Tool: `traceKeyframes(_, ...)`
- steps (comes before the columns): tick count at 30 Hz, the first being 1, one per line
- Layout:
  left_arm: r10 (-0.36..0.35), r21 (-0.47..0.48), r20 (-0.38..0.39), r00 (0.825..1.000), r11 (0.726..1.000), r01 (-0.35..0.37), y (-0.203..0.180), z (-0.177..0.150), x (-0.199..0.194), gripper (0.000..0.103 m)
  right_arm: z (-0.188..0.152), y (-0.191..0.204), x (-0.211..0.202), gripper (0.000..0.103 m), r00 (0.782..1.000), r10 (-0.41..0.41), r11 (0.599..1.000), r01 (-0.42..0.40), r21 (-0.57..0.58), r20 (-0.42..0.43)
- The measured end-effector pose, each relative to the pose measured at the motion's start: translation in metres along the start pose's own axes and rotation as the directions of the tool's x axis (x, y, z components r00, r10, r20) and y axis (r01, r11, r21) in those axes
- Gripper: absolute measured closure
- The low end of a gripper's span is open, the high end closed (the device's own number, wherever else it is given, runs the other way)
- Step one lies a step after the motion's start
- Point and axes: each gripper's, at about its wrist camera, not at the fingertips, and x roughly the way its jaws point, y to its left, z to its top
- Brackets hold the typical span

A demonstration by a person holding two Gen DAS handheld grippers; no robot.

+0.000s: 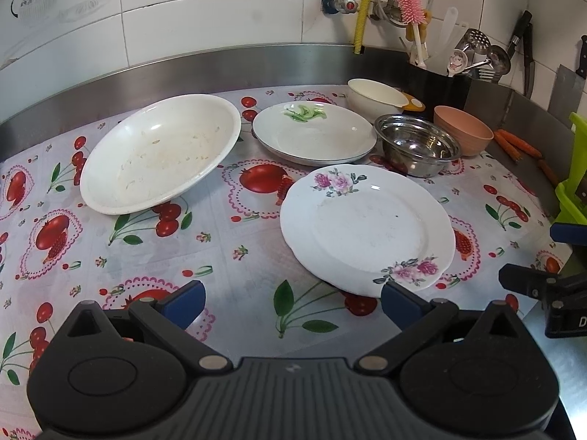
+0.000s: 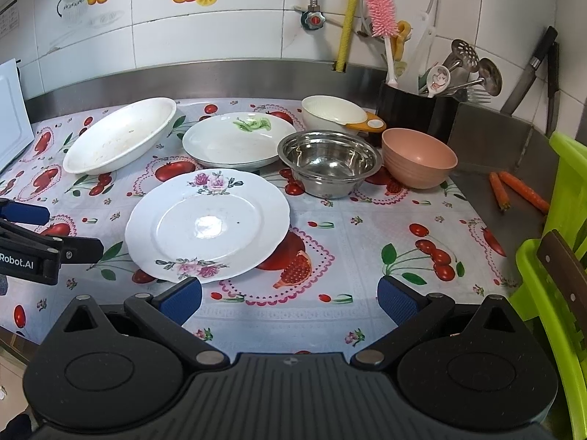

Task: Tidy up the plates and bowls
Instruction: 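Move both tools forward toward the large white oval dish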

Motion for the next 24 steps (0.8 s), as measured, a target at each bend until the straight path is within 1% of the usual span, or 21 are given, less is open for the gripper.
traceKeyframes(24, -0.015, 0.005, -0.022, 1.0, 1.0, 0.015, 0.002, 0.018, 0.019, 0.0, 0.014, 0.002, 0.017, 0.097, 1.0, 0.012, 1.0, -0.012, -0.024, -0.004)
